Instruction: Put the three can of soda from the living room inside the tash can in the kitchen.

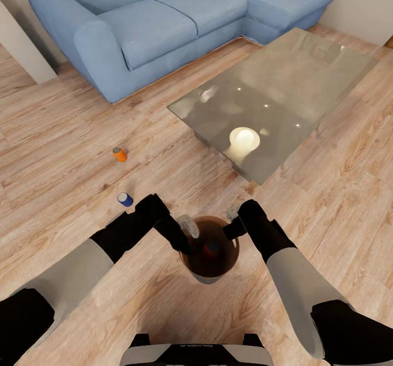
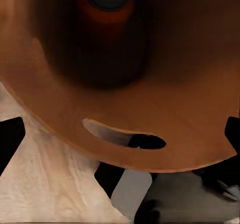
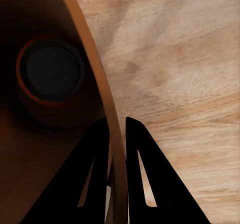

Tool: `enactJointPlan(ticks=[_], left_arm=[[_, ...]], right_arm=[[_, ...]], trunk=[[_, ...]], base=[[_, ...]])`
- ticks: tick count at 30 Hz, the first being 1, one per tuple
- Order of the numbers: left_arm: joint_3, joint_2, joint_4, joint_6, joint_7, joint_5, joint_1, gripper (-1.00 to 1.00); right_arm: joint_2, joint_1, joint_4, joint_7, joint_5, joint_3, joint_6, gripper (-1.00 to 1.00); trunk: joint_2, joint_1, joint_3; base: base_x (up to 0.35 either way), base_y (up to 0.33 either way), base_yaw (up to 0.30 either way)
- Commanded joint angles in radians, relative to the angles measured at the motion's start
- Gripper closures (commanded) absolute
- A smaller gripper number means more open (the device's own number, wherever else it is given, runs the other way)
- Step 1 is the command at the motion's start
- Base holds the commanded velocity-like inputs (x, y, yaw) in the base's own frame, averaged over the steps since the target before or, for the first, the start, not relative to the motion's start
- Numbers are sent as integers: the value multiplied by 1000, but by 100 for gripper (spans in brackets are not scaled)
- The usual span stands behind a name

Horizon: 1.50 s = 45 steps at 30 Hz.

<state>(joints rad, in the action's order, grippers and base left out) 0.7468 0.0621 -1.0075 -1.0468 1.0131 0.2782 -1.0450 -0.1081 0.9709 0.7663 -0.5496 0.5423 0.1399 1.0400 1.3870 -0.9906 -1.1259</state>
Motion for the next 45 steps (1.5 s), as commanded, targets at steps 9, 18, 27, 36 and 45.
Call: enactJointPlan(ticks=[9, 18, 27, 36, 45], left_arm=[[-419, 198, -50, 124, 167, -72, 30, -100], [-737, 222, 23, 185, 197, -64, 35, -100], [-874, 206, 168, 403, -492, -70, 113, -100], [-886, 152, 319, 703, -936, -157, 254, -100], [-879, 147, 353, 831, -831, -194, 401, -100]], right_arm=[[3, 0, -1, -7, -29, -21, 7, 100], [7, 0, -1, -7, -29, -29, 7, 100], [82, -1, -1, -17, -32, -87, 7, 100], [149, -4, -2, -22, -29, -161, 7, 100], [177, -49, 0, -25, -30, -166, -43, 100]], trunk=[[0, 0, 0], [0, 0, 0], [0, 0, 0], [0, 0, 0], [0, 0, 0]], base=[[0, 0, 0], [0, 0, 0], [0, 0, 0], [0, 0, 0], [0, 0, 0]])
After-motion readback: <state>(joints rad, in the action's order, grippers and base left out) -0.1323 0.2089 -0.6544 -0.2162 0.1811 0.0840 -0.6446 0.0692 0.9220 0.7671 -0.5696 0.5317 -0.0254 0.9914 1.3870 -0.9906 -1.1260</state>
